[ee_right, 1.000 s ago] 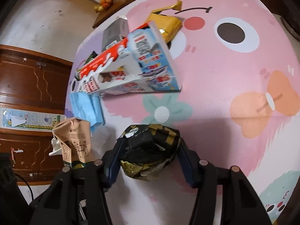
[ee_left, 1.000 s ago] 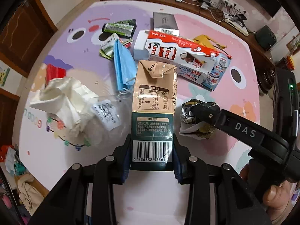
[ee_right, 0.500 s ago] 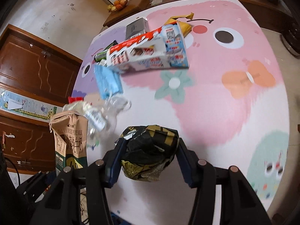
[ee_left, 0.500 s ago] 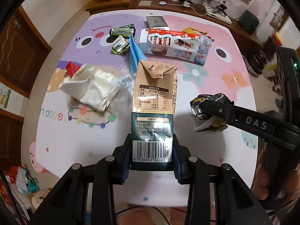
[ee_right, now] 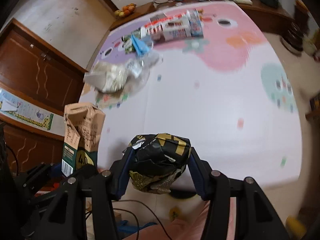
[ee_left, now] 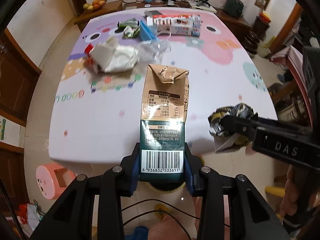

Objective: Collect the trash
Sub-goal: 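Carry the milk carton and foil wrapper down toward the black bin with both grippers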

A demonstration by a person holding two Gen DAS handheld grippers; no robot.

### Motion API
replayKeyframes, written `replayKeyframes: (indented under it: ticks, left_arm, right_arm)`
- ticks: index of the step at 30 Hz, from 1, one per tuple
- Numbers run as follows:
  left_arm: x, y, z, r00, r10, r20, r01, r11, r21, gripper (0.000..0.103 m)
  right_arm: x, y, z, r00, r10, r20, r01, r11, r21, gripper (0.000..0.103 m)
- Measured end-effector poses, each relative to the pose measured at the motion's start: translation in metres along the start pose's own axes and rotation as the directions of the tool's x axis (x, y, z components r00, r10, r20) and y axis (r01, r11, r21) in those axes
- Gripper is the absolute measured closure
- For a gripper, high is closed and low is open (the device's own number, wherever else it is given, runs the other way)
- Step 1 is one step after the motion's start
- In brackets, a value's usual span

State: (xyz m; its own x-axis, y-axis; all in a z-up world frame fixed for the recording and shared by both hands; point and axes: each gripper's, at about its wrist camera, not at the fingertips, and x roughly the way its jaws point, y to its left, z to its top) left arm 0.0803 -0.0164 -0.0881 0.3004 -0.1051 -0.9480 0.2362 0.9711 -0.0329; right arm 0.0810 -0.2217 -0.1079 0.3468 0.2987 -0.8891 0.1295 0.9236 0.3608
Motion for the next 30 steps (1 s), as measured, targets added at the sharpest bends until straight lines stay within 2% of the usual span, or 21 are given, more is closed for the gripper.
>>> replayKeyframes:
  ticks: [6, 11, 16, 20, 26, 30]
  left_arm:
    - [-0.005, 0.021, -0.055, 1.000, -0.009, -0.026, 0.009, 1.000, 0.030, 0.067]
    - [0.003, 0.034, -0.092, 0.997, -0.011, -0.075, 0.013, 1.000, 0.028, 0.067]
    - [0.017, 0.034, -0.119, 0.992, -0.005, -0.128, 0.009, 0.999, 0.034, 0.067]
    - [0.031, 0.022, -0.136, 0.985, 0.006, -0.173, 0.005, 0.998, 0.062, 0.067]
    - [0.059, 0.004, -0.152, 0.972, 0.010, -0.236, 0.010, 0.997, 0.083, 0.067]
    - [0.082, -0.001, -0.155, 0.961, 0.013, -0.276, 0.004, 0.998, 0.063, 0.067]
  right_arm:
    - [0.013, 0.026, -0.078, 0.999, -0.024, -0.046, 0.024, 1.000, 0.005, 0.050]
    - [0.019, 0.043, -0.116, 0.995, -0.056, -0.087, 0.054, 0.998, -0.027, 0.050]
    - [0.027, 0.046, -0.137, 0.990, -0.091, -0.103, 0.086, 0.995, -0.051, 0.050]
    - [0.044, 0.040, -0.150, 0.983, -0.108, -0.149, 0.104, 0.994, -0.033, 0.050]
    - [0.065, 0.036, -0.158, 0.976, -0.131, -0.176, 0.123, 0.991, -0.054, 0.049]
    - [0.079, 0.030, -0.162, 0.973, -0.133, -0.188, 0.122, 0.990, -0.065, 0.049]
